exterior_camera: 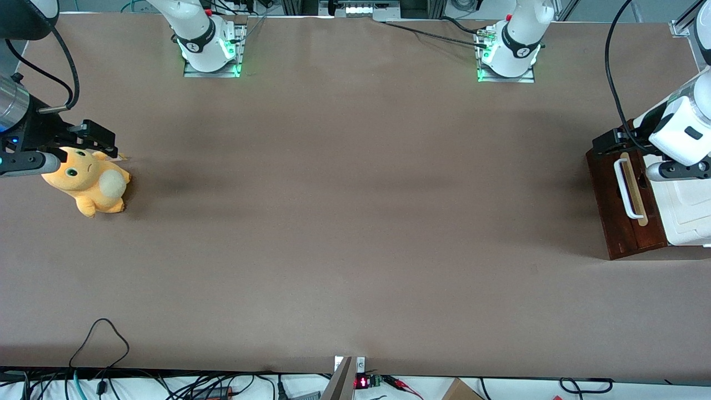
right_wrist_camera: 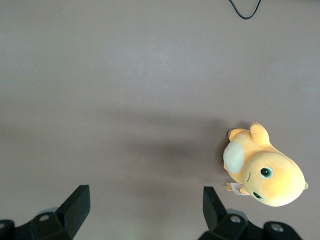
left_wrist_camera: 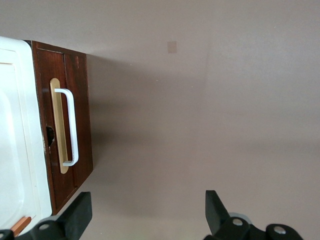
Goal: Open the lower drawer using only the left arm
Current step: 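Move the left gripper toward the lower drawer's white handle, then lower the open left gripper around the white drawer handle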
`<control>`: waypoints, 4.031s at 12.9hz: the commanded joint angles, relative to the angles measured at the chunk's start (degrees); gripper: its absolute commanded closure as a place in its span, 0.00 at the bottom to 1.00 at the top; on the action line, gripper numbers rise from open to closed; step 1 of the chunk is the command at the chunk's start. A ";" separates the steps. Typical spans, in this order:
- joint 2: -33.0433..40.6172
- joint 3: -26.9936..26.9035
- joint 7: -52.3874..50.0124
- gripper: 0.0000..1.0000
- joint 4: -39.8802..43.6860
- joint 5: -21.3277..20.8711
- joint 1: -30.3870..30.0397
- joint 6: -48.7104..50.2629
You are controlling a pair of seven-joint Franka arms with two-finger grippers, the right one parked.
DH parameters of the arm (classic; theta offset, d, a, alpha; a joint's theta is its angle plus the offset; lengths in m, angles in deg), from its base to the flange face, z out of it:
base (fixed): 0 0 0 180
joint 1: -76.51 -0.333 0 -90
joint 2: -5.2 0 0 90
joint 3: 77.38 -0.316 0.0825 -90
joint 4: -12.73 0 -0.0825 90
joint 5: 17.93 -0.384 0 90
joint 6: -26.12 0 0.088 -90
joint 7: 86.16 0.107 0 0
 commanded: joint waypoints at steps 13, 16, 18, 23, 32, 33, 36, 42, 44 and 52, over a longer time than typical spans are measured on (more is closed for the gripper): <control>-1.72 0.16 0.67 0.05 -0.98 -4.46 -0.35 -0.08; -2.69 0.16 0.67 0.06 -2.21 -5.41 -0.35 -3.42; -3.57 0.16 0.59 0.06 -4.66 -7.60 -0.35 -7.27; -7.08 0.25 -5.17 0.08 -11.52 -20.76 -0.09 -16.52; -16.39 7.53 -32.53 0.08 -22.51 -55.14 0.26 -14.25; -17.97 8.50 -35.07 0.08 -22.87 -58.30 0.35 -12.33; -21.84 8.86 -40.00 0.08 -24.45 -65.52 0.88 -7.75; -26.69 11.32 -51.18 0.07 -27.26 -74.49 0.97 3.86; -26.77 11.32 -51.18 0.08 -27.44 -76.96 -0.34 4.04; -27.13 11.23 -52.15 0.34 -28.41 -77.67 -2.55 4.13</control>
